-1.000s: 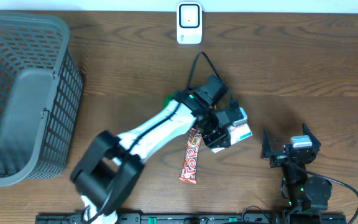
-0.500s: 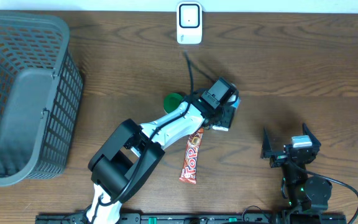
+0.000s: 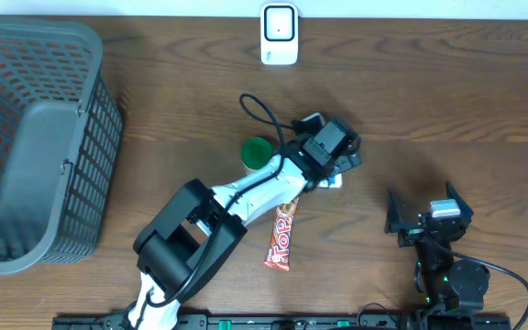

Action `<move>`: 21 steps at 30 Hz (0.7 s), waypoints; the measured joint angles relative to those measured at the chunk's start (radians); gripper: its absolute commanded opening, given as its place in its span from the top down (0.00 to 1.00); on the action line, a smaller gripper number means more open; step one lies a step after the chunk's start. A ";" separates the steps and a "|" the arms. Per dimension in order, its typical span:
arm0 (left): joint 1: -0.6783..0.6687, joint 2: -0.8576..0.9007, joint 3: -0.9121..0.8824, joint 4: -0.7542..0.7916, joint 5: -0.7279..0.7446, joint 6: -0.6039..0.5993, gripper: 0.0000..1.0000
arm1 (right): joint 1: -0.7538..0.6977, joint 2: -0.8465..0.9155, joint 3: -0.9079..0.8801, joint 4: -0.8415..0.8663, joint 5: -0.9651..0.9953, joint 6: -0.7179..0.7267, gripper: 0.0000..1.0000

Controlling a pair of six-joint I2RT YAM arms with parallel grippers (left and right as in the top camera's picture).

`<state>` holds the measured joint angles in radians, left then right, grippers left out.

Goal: Scan the item barcode
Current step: 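Carry the Panadol box out and place it right of the orange box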

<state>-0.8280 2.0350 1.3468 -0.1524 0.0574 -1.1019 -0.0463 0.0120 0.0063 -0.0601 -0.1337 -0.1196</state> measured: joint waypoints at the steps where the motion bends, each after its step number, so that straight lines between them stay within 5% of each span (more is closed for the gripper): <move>1: -0.006 0.000 0.000 0.012 0.003 0.002 0.10 | 0.000 0.000 0.000 0.000 0.000 0.000 0.01; 11: 0.033 -0.083 0.006 0.021 0.001 0.206 0.09 | 0.000 0.000 0.000 0.000 0.000 0.000 0.01; 21: 0.161 -0.545 0.013 0.019 -0.198 0.731 0.09 | 0.000 0.000 0.000 0.000 0.000 0.000 0.01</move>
<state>-0.6666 1.4902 1.3602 -0.1337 -0.1410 -0.3706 -0.0463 0.0120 0.0063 -0.0601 -0.1337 -0.1196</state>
